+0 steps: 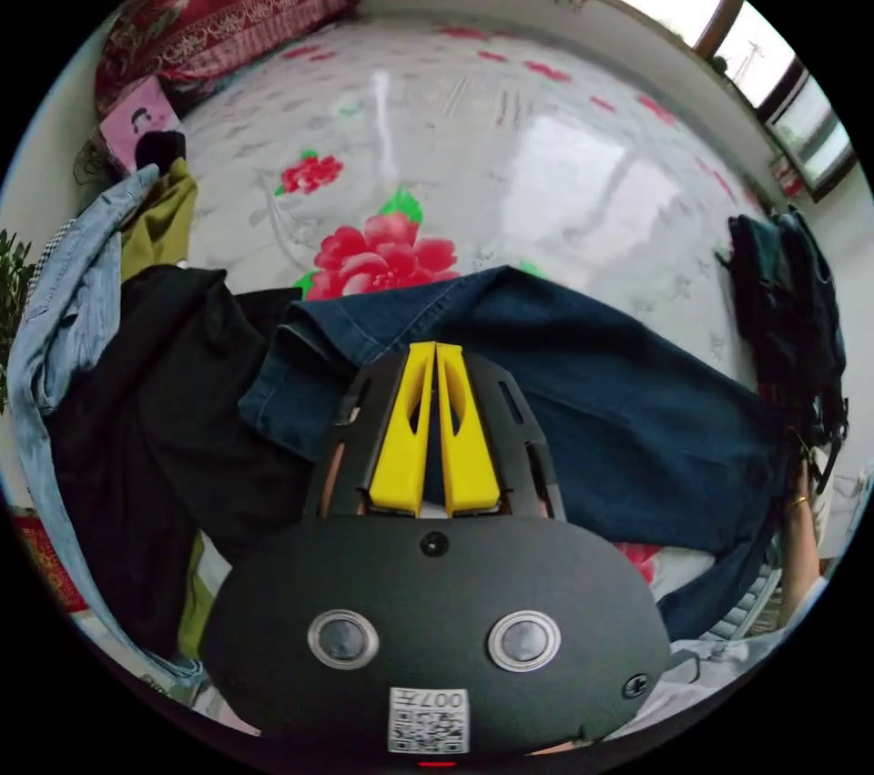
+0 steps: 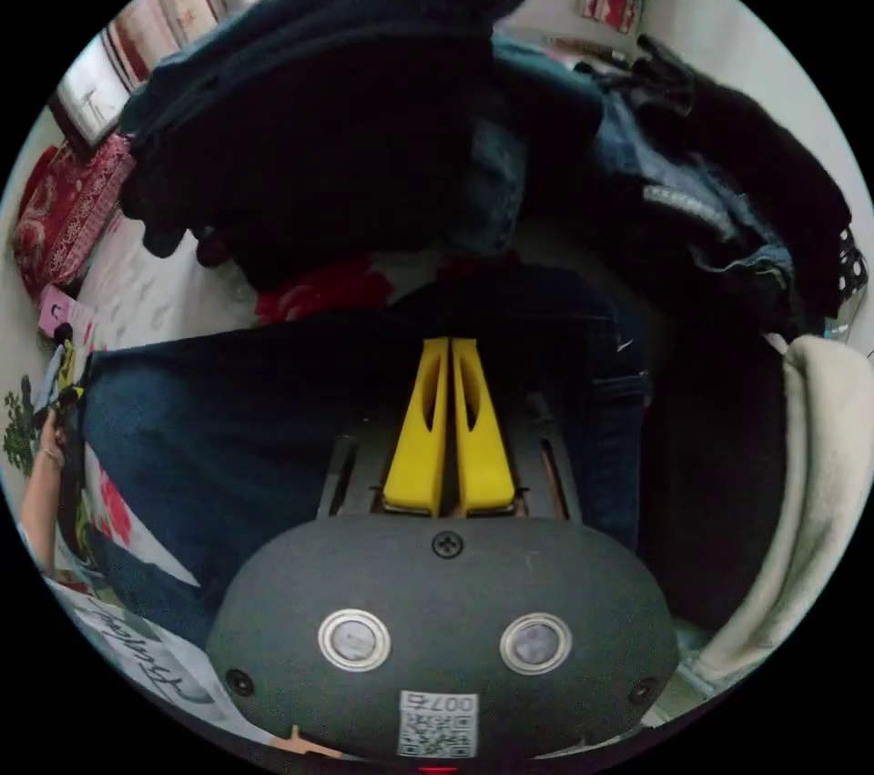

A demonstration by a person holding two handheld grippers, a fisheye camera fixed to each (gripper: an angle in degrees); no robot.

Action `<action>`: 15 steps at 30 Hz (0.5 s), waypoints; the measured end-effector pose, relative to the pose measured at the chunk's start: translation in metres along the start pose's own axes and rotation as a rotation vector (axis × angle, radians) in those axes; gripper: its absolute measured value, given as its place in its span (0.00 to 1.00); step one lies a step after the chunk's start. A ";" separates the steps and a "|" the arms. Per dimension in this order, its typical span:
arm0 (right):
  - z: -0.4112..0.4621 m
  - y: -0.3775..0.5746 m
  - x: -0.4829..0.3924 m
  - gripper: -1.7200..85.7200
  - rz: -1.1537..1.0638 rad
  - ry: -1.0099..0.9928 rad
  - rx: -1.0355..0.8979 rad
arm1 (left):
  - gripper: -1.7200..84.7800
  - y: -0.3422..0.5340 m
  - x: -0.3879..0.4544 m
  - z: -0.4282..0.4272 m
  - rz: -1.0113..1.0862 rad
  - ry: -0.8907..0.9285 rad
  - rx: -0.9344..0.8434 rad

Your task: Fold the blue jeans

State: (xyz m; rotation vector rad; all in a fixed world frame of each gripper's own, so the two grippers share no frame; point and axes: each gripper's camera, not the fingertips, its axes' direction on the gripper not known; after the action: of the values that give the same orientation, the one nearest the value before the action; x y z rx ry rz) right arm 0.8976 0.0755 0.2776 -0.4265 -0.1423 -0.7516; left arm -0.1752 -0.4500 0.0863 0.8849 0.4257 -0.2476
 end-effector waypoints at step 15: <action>-0.095 0.138 -0.030 0.02 -0.171 -0.015 0.042 | 0.03 -0.031 -0.079 0.018 0.023 0.194 -0.149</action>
State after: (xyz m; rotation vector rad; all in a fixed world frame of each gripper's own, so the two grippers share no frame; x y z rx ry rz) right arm 0.9685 0.1437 0.1390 -0.3829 -0.2102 -0.9123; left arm -0.2520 -0.4804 0.1112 0.7690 0.6060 -0.1076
